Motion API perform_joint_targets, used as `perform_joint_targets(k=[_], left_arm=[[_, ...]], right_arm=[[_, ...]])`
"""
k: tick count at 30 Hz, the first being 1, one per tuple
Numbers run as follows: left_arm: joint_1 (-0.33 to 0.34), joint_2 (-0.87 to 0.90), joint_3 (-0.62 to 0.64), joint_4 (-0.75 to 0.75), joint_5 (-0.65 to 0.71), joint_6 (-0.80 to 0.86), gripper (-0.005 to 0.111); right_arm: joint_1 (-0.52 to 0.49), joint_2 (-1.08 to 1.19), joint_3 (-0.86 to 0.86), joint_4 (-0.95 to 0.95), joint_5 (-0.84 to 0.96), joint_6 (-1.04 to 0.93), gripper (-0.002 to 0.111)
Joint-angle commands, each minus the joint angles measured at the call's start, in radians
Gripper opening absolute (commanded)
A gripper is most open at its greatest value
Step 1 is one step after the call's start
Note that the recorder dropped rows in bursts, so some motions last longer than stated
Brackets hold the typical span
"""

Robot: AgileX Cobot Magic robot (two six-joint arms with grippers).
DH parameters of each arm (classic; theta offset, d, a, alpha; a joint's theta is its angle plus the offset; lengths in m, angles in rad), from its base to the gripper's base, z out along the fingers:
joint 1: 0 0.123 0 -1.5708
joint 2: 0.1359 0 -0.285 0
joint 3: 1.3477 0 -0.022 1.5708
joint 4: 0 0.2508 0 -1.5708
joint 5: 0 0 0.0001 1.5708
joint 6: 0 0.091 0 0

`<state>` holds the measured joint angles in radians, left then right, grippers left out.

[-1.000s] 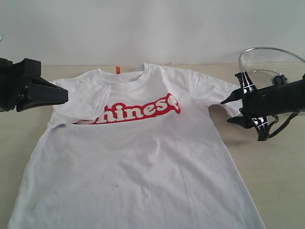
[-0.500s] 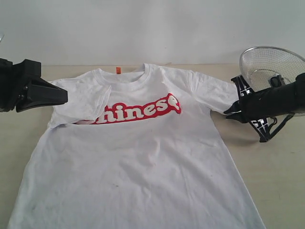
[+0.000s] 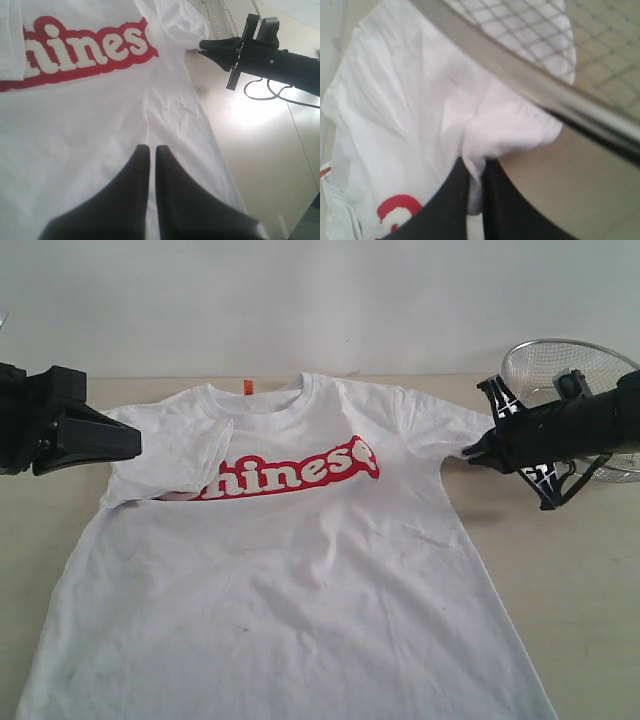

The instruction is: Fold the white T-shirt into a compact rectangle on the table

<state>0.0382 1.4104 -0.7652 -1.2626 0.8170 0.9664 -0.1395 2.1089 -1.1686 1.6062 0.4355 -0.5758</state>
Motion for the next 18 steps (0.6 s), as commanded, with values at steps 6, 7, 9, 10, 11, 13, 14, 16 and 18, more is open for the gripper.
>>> perform_joint_targets(k=[6,7,9,10,11,13,14,16,18], left_arm=[[-0.005,-0.007,0.004,0.004,-0.019,0.013,0.005],[-0.005,-0.007,0.004,0.004,-0.021,0.013,0.005],[-0.005,-0.007,0.004,0.004,-0.021,0.013,0.005],[-0.005,-0.007,0.006,0.004,-0.021,0.013,0.005],[-0.005,-0.007,0.006,0.004,-0.021,0.013,0.005],[-0.005,-0.007,0.008,0.004,-0.021,0.013,0.005],[-0.005,-0.007,0.007,0.007,-0.021,0.013,0.005],[-0.005,-0.007,0.007,0.007,-0.021,0.013,0.005],[-0.005,-0.007,0.007,0.007,-0.021,0.013,0.005]], right_arm=[[0.024,-0.042,-0.038,-0.011,0.018,-0.103,0.000],[0.033,-0.042,-0.041,-0.011,0.018,-0.112,0.000],[0.059,-0.042,-0.041,-0.011,0.001,-0.123,0.000],[0.072,-0.042,-0.041,-0.008,-0.005,-0.130,0.000],[0.082,-0.042,-0.041,-0.008,-0.014,-0.138,0.000],[0.106,-0.042,-0.041,-0.004,-0.022,-0.152,0.000],[0.117,-0.042,-0.041,0.000,-0.024,-0.160,0.000],[0.137,-0.042,-0.041,0.003,-0.024,-0.170,0.000],[0.152,-0.042,-0.041,0.003,-0.027,-0.184,0.000]])
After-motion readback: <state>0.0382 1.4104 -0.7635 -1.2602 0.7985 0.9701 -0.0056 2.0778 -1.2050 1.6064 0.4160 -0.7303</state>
